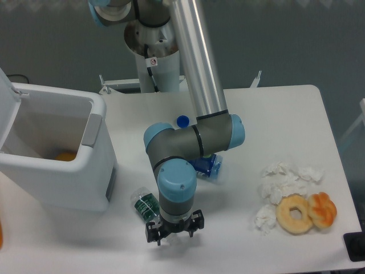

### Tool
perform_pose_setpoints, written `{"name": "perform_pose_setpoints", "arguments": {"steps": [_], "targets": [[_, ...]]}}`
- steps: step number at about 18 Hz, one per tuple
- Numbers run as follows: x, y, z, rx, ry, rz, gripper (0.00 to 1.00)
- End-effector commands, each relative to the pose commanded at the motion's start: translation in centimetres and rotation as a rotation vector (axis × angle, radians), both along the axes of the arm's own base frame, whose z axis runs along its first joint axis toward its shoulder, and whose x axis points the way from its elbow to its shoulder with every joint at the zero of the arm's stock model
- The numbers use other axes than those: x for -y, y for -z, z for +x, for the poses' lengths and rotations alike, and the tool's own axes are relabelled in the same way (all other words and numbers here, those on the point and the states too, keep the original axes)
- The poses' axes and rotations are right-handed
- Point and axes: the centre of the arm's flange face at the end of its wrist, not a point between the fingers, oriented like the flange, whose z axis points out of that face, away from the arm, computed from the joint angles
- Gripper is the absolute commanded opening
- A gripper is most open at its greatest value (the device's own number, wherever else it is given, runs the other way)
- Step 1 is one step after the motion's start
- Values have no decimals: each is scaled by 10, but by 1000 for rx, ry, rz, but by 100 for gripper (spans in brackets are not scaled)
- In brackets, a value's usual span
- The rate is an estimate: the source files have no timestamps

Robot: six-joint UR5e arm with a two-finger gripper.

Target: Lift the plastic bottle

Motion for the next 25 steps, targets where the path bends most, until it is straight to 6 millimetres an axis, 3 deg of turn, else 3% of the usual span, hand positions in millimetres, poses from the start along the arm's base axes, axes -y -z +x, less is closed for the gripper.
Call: {"name": "perform_pose_setpoints", "arguments": {"steps": [15, 22, 25], "targets": [[1, 6, 1, -12, 1, -21, 77], [-1, 5, 5, -12, 5, -21, 67], [-1, 7, 7, -10, 5, -23, 58]]}}
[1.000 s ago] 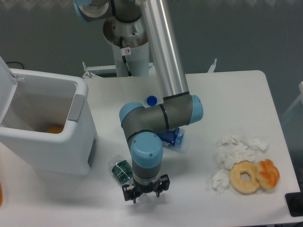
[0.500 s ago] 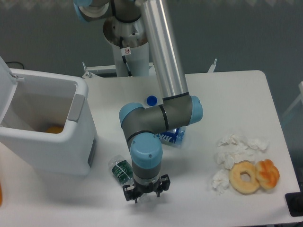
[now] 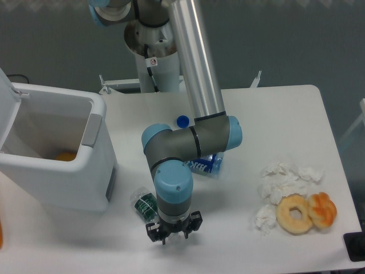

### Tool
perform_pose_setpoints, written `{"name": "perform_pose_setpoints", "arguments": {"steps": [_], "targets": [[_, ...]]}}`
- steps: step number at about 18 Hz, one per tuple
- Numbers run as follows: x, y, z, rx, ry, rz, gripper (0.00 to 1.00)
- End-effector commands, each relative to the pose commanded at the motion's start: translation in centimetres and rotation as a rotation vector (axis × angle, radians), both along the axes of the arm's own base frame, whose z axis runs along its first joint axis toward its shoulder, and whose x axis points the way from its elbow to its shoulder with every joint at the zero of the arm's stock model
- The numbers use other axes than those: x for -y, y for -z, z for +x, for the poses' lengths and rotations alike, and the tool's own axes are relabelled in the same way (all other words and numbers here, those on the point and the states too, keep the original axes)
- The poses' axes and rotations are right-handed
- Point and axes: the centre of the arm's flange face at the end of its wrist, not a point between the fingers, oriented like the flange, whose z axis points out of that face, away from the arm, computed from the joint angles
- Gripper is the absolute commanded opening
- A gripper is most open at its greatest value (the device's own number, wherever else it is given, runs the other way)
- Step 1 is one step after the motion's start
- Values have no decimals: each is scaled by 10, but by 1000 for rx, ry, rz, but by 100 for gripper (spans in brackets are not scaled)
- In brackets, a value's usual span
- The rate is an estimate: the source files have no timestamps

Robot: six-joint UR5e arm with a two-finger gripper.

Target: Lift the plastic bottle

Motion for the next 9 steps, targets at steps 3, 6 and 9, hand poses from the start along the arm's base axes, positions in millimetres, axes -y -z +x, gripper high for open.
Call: {"name": "perform_pose_setpoints", "arguments": {"steps": [3, 6, 9], "targets": [[-1, 0, 2, 0, 3, 0, 52], [-2, -3, 4, -2, 6, 2, 51], [-2, -3, 5, 0, 8, 2, 51]]}}
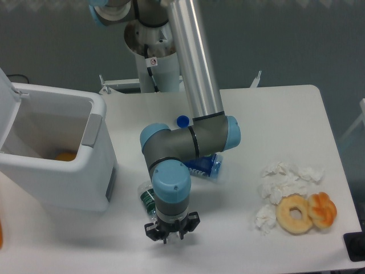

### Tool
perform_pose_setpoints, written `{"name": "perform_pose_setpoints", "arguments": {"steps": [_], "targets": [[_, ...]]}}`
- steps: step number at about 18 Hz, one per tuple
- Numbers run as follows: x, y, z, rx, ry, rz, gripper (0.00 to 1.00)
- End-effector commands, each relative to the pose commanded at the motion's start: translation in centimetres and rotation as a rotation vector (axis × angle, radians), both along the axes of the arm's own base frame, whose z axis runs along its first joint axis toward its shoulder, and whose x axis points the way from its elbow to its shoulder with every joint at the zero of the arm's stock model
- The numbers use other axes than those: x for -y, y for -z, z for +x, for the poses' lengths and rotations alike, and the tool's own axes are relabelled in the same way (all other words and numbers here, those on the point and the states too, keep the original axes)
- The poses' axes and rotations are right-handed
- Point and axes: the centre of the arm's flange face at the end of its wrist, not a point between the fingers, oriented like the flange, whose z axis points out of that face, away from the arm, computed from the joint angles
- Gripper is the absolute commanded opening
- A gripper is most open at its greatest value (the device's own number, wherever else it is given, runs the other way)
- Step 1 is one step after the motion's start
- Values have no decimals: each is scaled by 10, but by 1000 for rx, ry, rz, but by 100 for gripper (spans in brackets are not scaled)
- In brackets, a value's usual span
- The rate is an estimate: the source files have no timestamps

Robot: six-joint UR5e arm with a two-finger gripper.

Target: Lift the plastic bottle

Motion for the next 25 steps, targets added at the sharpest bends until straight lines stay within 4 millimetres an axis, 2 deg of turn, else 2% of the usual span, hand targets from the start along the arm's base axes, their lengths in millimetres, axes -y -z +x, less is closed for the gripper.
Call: {"name": "perform_pose_setpoints", "arguments": {"steps": [7, 10, 12, 15, 18, 21, 25], "targets": [[1, -1, 2, -1, 0, -1, 40], [0, -1, 3, 0, 5, 0, 39], [0, -6, 3, -5, 8, 4, 39], [1, -23, 3, -18, 10, 23, 39], [2, -24, 3, -21, 14, 23, 39], [3, -47, 2, -52, 45, 43, 39], [8, -91, 1, -129, 196, 72, 39]]}}
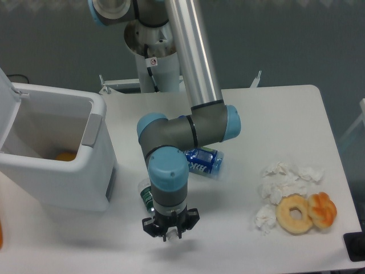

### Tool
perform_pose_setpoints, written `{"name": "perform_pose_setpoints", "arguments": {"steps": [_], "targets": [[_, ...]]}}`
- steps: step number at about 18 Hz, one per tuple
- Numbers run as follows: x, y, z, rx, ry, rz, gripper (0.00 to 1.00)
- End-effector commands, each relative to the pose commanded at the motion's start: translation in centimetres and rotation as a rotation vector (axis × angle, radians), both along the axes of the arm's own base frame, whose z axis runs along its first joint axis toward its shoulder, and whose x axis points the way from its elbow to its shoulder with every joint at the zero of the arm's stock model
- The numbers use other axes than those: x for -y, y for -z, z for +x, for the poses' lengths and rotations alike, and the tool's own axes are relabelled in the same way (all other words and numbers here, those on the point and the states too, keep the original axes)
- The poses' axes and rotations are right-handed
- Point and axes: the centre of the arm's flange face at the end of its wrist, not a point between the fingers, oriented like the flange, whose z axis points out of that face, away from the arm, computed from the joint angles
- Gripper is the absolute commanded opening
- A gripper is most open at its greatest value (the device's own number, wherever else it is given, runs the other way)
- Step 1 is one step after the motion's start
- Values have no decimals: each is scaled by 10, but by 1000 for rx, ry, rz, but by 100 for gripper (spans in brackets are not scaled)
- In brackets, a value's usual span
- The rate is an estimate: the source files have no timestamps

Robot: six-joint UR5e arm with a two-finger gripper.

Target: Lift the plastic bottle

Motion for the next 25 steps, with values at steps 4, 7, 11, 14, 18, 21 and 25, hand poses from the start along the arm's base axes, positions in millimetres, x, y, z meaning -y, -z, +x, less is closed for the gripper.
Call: {"name": "perform_pose_setpoints", "arguments": {"steps": [4, 7, 11, 14, 18, 21, 25], "targets": [[24, -56, -13, -97, 129, 25, 39], [34, -87, -13, -163, 231, 29, 37], [43, -102, -11, -237, 343, -24, 36], [49, -104, -8, -257, 393, -47, 36], [56, -114, -4, -276, 425, -47, 36], [55, -116, -4, -279, 434, -45, 36], [56, -111, -2, -271, 437, -50, 36]]}}
